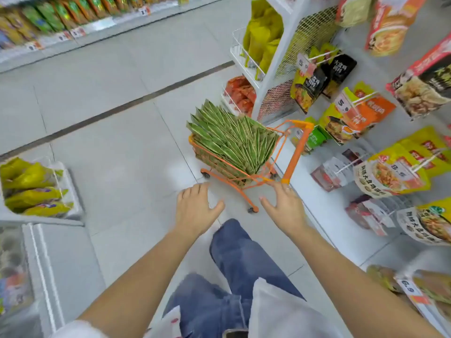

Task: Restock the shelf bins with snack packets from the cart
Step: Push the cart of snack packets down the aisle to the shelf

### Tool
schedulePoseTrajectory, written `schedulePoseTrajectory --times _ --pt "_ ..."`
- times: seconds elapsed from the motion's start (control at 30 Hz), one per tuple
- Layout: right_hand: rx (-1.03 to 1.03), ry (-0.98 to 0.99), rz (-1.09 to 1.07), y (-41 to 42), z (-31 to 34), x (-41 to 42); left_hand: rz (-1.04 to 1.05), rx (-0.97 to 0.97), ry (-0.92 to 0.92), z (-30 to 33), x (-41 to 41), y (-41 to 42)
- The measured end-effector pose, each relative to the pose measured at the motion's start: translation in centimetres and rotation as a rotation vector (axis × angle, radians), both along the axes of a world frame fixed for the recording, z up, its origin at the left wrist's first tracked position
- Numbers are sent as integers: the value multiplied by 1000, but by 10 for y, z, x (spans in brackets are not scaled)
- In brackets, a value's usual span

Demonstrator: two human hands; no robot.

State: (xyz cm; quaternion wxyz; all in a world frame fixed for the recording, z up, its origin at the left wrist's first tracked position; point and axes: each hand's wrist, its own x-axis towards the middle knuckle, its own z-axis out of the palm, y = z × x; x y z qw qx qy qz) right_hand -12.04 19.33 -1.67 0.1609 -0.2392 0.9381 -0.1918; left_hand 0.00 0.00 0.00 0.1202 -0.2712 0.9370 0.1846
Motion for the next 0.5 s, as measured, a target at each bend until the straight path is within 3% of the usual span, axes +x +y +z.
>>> schedulePoseTrajectory --times 0.3,0.43,0.5 --pt "48 -65 -253 -46 -47 -106 -221 12 -76 -50 -137 -62" --pt "139 -88 -463 -39 -94 -148 -319 102 -252 -105 -185 -78" --pt "133 -202 -677 -35 -111 -167 -252 208 -354 -130 -202 -81"
